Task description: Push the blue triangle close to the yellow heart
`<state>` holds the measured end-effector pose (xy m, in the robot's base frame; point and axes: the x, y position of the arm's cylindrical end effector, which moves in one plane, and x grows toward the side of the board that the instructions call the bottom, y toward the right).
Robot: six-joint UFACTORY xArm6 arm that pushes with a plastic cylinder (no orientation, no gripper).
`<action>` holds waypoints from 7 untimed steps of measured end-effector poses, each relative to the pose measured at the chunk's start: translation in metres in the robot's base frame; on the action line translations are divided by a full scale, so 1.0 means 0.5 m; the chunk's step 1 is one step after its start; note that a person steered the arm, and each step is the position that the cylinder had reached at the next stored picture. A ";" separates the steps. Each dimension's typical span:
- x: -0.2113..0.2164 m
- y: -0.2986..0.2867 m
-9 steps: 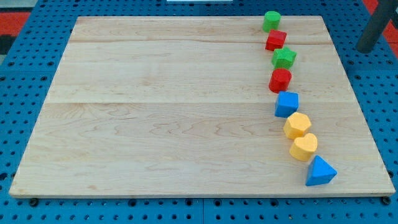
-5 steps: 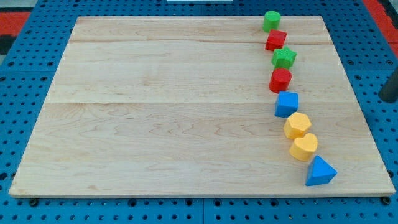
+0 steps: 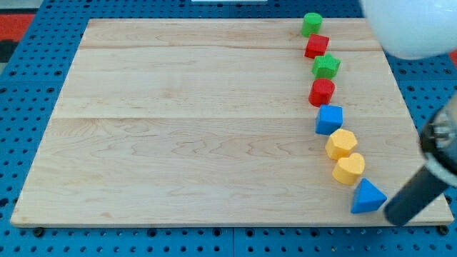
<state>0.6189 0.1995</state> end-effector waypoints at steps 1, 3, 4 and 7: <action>-0.025 -0.082; -0.032 0.010; -0.053 0.054; -0.032 0.021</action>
